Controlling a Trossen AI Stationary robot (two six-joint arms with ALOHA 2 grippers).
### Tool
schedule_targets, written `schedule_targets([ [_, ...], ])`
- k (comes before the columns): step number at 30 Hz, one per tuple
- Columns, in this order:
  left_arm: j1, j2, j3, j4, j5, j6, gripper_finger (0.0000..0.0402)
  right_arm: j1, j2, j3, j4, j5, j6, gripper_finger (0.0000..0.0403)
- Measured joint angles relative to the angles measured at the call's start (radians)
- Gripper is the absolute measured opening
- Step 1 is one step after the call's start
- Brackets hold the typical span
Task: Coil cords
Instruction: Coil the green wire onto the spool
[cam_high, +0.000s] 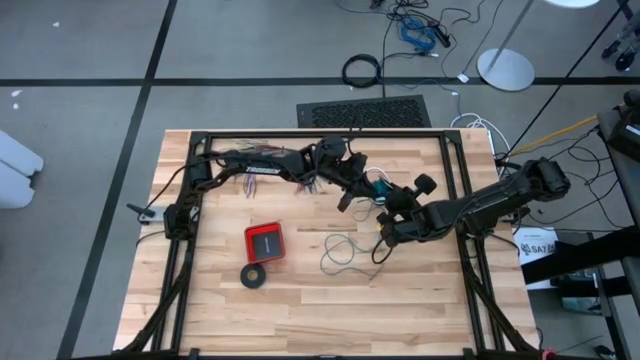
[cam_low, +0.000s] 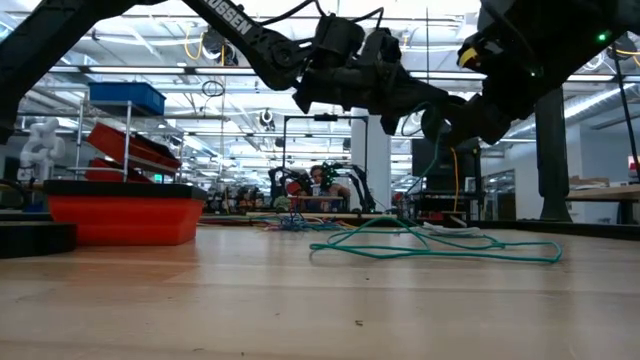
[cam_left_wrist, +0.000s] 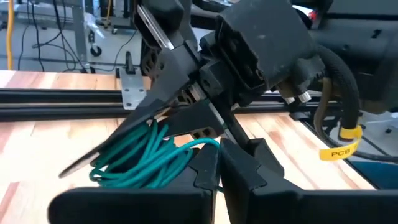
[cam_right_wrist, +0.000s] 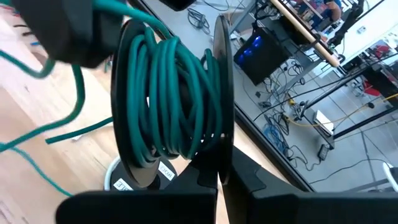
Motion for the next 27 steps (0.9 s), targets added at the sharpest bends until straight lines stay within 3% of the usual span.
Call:
schedule_targets([
  [10,-0.04,0.0,0.0,0.0,-0.099,0.001,0.0027,-0.001,0.01,-0.001,0.077,0.048,0.009,0.0],
  [27,-0.102,0.0,0.0,0.116,-0.344,0.037,0.0028,0.008,0.007,-0.002,0.079,0.249,0.29,0.0],
])
